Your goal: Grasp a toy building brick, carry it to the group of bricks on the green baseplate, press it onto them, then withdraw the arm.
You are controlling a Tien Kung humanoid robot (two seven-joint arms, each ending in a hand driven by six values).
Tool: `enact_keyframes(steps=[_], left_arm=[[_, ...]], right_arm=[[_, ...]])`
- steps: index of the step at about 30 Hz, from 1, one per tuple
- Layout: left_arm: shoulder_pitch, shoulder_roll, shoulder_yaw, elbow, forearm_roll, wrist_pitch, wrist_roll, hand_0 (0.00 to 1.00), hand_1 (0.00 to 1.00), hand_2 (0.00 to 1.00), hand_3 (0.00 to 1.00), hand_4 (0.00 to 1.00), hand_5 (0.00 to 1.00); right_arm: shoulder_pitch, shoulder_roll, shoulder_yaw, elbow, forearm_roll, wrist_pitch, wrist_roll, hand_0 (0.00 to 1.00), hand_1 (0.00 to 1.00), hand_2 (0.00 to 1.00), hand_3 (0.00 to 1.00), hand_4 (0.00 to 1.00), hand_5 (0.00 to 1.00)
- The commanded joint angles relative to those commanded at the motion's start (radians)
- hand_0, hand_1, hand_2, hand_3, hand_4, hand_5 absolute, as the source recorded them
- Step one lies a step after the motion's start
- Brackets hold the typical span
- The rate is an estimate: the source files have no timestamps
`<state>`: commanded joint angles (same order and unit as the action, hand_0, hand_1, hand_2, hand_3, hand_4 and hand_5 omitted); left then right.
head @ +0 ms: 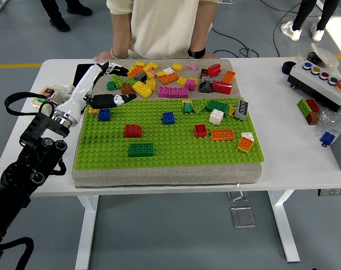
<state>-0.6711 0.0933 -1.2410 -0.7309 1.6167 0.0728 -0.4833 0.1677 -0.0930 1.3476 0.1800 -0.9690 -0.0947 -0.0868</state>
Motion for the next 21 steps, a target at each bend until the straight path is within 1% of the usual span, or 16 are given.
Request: enact_keyframes(steps=[5, 6, 8, 11, 12, 13, 14, 17, 18, 21], left_arm=[[0.000, -0.001, 0.002, -0.002, -0.015, 0.007, -0.001, 0.650, 0.593, 0.584, 0.547, 0.998, 0.079], [0.000, -0.001, 0.003, -0.002, -0.019, 0.005, 0.001, 0.621, 0.588, 0.584, 0.551, 0.941, 0.018], [0.001, 0.000, 0.005, -0.003, -0.032, -0.009, 0.004, 0.621, 0.588, 0.584, 0.551, 0.941, 0.018], [0.001, 0.001, 0.003, -0.003, -0.040, -0.044, 0.011, 0.621, 0.588, 0.584, 0.551, 0.941, 0.018], [0.001, 0.002, 0.003, -0.003, -0.042, -0.060, 0.012, 0.635, 0.615, 0.582, 0.574, 0.821, 0.002], [0.002, 0.002, 0.000, -0.001, -0.042, -0.085, 0.013, 0.635, 0.615, 0.582, 0.574, 0.821, 0.002], [0.002, 0.003, -0.001, 0.000, -0.043, -0.099, 0.013, 0.635, 0.615, 0.582, 0.574, 0.821, 0.002], [0.003, 0.003, 0.000, 0.002, -0.054, -0.112, 0.008, 0.635, 0.615, 0.582, 0.574, 0.821, 0.002], [0.003, 0.003, 0.001, 0.002, -0.059, -0.112, 0.006, 0.609, 0.609, 0.590, 0.606, 0.576, 0.002], [0.003, 0.004, 0.003, 0.004, -0.070, -0.108, 0.002, 0.609, 0.609, 0.590, 0.606, 0.576, 0.002]], right_arm=[[0.000, 0.000, 0.001, 0.000, 0.000, 0.000, 0.000, 0.754, 0.673, 0.722, 0.645, 0.919, 0.503], [0.000, 0.000, 0.001, 0.000, 0.000, 0.000, 0.000, 0.754, 0.674, 0.722, 0.645, 0.919, 0.503], [0.000, 0.000, 0.001, 0.000, 0.001, 0.000, 0.000, 0.754, 0.674, 0.722, 0.645, 0.919, 0.503], [0.000, 0.000, 0.001, 0.000, 0.002, 0.000, 0.000, 0.754, 0.674, 0.722, 0.645, 0.919, 0.503], [0.001, -0.001, 0.001, 0.000, 0.002, 0.000, 0.000, 0.754, 0.674, 0.723, 0.645, 0.919, 0.503], [0.000, 0.000, 0.000, 0.000, 0.003, 0.000, 0.000, 0.754, 0.674, 0.723, 0.645, 0.919, 0.503], [0.000, 0.000, 0.000, 0.000, 0.003, 0.001, 0.000, 0.754, 0.674, 0.723, 0.645, 0.919, 0.503], [0.000, 0.000, -0.002, 0.000, 0.003, 0.001, 0.000, 0.754, 0.674, 0.723, 0.645, 0.919, 0.503], [0.000, 0.000, -0.002, 0.000, 0.002, 0.001, 0.000, 0.754, 0.675, 0.722, 0.647, 0.920, 0.503], [0.000, 0.001, -0.003, 0.000, 0.002, 0.000, 0.000, 0.754, 0.675, 0.722, 0.647, 0.920, 0.503]])
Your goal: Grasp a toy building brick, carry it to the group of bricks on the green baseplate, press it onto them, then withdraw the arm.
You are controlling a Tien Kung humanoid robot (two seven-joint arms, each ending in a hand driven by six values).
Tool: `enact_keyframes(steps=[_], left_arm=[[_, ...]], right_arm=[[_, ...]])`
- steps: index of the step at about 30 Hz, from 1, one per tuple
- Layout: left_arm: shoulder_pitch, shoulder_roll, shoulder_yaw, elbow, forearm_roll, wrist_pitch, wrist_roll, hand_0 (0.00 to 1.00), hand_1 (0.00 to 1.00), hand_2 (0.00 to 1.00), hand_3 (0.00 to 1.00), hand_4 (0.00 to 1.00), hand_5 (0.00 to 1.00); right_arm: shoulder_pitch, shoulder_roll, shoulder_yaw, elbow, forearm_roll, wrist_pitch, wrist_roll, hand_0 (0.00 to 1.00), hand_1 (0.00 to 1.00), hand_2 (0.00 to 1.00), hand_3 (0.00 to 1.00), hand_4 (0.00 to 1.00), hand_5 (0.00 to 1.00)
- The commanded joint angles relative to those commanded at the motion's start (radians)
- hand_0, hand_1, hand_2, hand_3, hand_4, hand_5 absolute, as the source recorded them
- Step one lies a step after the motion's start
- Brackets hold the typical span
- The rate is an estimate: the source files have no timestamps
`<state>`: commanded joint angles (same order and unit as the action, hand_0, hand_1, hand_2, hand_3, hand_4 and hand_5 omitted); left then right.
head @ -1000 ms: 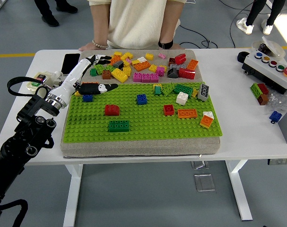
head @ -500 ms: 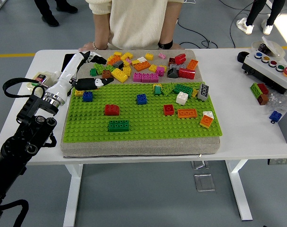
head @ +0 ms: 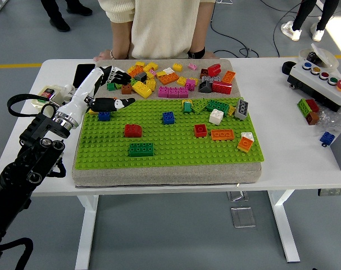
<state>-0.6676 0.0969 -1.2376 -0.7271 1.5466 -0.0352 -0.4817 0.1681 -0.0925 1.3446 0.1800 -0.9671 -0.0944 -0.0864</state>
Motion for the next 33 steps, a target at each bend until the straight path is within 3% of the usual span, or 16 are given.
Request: enact_keyframes(steps=[13, 20, 21, 26, 27, 32, 33], left_arm=[[0.000, 0.000, 0.009, 0.001, -0.009, 0.009, -0.006, 0.630, 0.614, 0.605, 0.570, 0.579, 0.002], [0.001, 0.000, 0.002, 0.001, 0.005, -0.020, -0.002, 0.630, 0.613, 0.605, 0.568, 0.570, 0.002], [0.001, 0.000, 0.001, 0.001, 0.007, -0.024, -0.002, 0.643, 0.640, 0.618, 0.605, 0.648, 0.002], [0.003, 0.002, -0.003, 0.002, 0.046, -0.081, 0.007, 0.643, 0.640, 0.618, 0.605, 0.648, 0.002], [0.003, 0.003, 0.001, 0.004, 0.056, -0.092, 0.010, 0.740, 0.724, 0.701, 0.781, 0.904, 0.077], [-0.008, 0.013, 0.049, 0.031, 0.122, -0.106, 0.007, 0.740, 0.724, 0.701, 0.781, 0.904, 0.077], [-0.009, 0.014, 0.055, 0.036, 0.131, -0.105, 0.006, 0.757, 0.738, 0.738, 0.791, 0.936, 0.088]], right_arm=[[0.000, 0.000, -0.004, 0.000, 0.002, 0.000, -0.001, 0.754, 0.675, 0.722, 0.645, 0.919, 0.501], [0.000, 0.001, -0.004, 0.000, 0.002, 0.001, 0.000, 0.753, 0.675, 0.723, 0.646, 0.920, 0.499], [0.000, 0.001, -0.004, 0.000, 0.001, 0.001, 0.000, 0.754, 0.675, 0.723, 0.646, 0.920, 0.500], [0.000, 0.000, -0.002, 0.000, 0.001, 0.001, 0.000, 0.754, 0.675, 0.723, 0.646, 0.920, 0.500], [0.000, 0.000, -0.002, 0.000, 0.002, 0.002, 0.000, 0.754, 0.675, 0.723, 0.647, 0.920, 0.499], [0.001, -0.001, 0.000, 0.000, 0.004, 0.002, 0.001, 0.754, 0.675, 0.723, 0.647, 0.920, 0.499], [0.002, -0.001, 0.000, 0.000, 0.004, 0.002, 0.001, 0.754, 0.675, 0.723, 0.647, 0.920, 0.499]])
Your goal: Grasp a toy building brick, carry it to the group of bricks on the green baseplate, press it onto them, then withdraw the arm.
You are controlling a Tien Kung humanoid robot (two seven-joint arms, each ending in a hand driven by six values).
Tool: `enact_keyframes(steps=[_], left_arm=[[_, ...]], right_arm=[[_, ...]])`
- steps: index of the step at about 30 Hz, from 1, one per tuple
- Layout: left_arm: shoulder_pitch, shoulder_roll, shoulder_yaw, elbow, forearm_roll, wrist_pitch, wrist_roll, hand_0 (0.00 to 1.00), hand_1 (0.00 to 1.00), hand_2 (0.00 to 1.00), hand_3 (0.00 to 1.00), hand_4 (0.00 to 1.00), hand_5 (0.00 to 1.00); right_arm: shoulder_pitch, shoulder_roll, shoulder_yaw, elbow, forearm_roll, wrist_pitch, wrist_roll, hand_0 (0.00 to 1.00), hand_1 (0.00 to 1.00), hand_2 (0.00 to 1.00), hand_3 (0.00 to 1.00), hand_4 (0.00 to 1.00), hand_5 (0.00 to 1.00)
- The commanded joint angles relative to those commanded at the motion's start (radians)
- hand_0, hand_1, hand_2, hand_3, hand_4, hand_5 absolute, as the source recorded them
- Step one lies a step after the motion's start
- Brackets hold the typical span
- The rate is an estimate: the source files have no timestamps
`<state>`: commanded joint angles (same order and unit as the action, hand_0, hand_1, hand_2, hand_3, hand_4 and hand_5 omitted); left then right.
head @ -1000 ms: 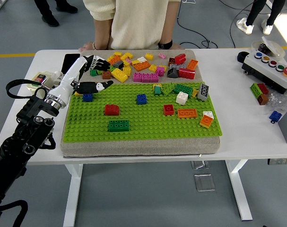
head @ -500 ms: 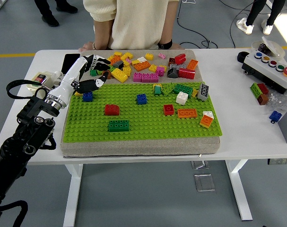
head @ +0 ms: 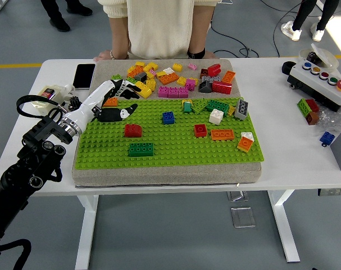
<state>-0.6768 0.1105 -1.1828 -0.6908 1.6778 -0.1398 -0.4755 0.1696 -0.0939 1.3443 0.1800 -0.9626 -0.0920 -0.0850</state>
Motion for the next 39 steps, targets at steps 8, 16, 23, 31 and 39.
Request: enact_keyframes(steps=[8, 16, 23, 31, 39], left_arm=[[-0.016, 0.007, 0.064, 0.057, 0.088, 0.007, -0.009, 0.779, 0.754, 0.753, 0.798, 0.946, 0.085], [-0.040, 0.011, 0.116, 0.108, 0.125, 0.059, -0.019, 0.780, 0.750, 0.753, 0.796, 0.948, 0.085], [-0.062, 0.013, 0.156, 0.151, 0.129, 0.109, -0.037, 0.771, 0.740, 0.720, 0.769, 0.934, 0.083], [-0.067, 0.010, 0.194, 0.188, 0.118, 0.123, -0.040, 0.762, 0.727, 0.663, 0.645, 0.854, 0.066], [-0.072, 0.008, 0.219, 0.212, 0.099, 0.138, -0.045, 0.756, 0.723, 0.642, 0.625, 0.828, 0.055]], right_arm=[[0.000, -0.001, 0.000, 0.000, 0.004, 0.001, 0.001, 0.754, 0.675, 0.723, 0.647, 0.921, 0.500], [0.000, -0.001, -0.001, 0.000, 0.005, 0.000, 0.001, 0.754, 0.674, 0.723, 0.647, 0.921, 0.500], [0.000, 0.001, -0.003, 0.000, 0.007, -0.001, 0.000, 0.755, 0.674, 0.723, 0.648, 0.922, 0.501], [-0.001, 0.002, -0.008, 0.000, 0.005, -0.001, -0.002, 0.754, 0.674, 0.723, 0.649, 0.924, 0.503], [0.000, 0.004, -0.014, 0.000, 0.006, -0.003, -0.003, 0.753, 0.674, 0.723, 0.649, 0.924, 0.503]])
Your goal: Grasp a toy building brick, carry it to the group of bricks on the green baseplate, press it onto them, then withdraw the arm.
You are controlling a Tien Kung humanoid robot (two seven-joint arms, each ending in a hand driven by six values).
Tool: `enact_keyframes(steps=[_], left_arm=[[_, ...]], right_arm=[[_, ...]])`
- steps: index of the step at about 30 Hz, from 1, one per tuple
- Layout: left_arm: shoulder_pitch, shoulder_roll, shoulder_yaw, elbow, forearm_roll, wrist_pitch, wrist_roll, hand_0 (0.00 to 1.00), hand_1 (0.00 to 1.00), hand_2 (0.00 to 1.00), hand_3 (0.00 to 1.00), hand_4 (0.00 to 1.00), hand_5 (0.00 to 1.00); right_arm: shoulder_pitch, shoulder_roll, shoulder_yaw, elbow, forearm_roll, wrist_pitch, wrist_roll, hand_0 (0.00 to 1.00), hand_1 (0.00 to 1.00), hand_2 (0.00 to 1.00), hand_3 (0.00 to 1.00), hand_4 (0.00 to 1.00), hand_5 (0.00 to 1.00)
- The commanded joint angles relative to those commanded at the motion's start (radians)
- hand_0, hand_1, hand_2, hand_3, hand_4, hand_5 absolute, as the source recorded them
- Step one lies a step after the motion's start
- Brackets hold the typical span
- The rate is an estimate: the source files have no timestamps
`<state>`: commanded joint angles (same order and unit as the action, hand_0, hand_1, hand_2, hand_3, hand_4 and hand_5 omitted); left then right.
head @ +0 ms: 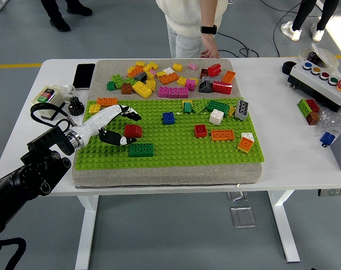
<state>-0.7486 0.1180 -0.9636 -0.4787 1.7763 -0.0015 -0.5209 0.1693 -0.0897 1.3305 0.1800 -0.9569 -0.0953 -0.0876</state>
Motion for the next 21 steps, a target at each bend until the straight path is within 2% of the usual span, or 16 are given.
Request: enact_keyframes(steps=[9, 10, 21], left_arm=[[-0.005, -0.002, 0.024, 0.021, -0.013, 0.006, 0.001, 0.750, 0.718, 0.640, 0.609, 0.819, 0.054], [-0.006, -0.003, 0.026, 0.025, -0.016, 0.006, 0.001, 0.754, 0.727, 0.666, 0.619, 0.834, 0.063], [-0.027, -0.013, 0.047, 0.053, -0.037, 0.010, 0.014, 0.761, 0.729, 0.667, 0.635, 0.838, 0.073]], right_arm=[[-0.001, 0.001, -0.005, 0.000, -0.001, 0.000, -0.002, 0.754, 0.674, 0.723, 0.649, 0.924, 0.503], [-0.001, 0.001, -0.005, 0.000, -0.001, 0.000, -0.002, 0.754, 0.674, 0.723, 0.649, 0.925, 0.504], [0.001, 0.001, -0.004, 0.000, 0.002, 0.000, -0.001, 0.754, 0.673, 0.723, 0.650, 0.925, 0.504]])
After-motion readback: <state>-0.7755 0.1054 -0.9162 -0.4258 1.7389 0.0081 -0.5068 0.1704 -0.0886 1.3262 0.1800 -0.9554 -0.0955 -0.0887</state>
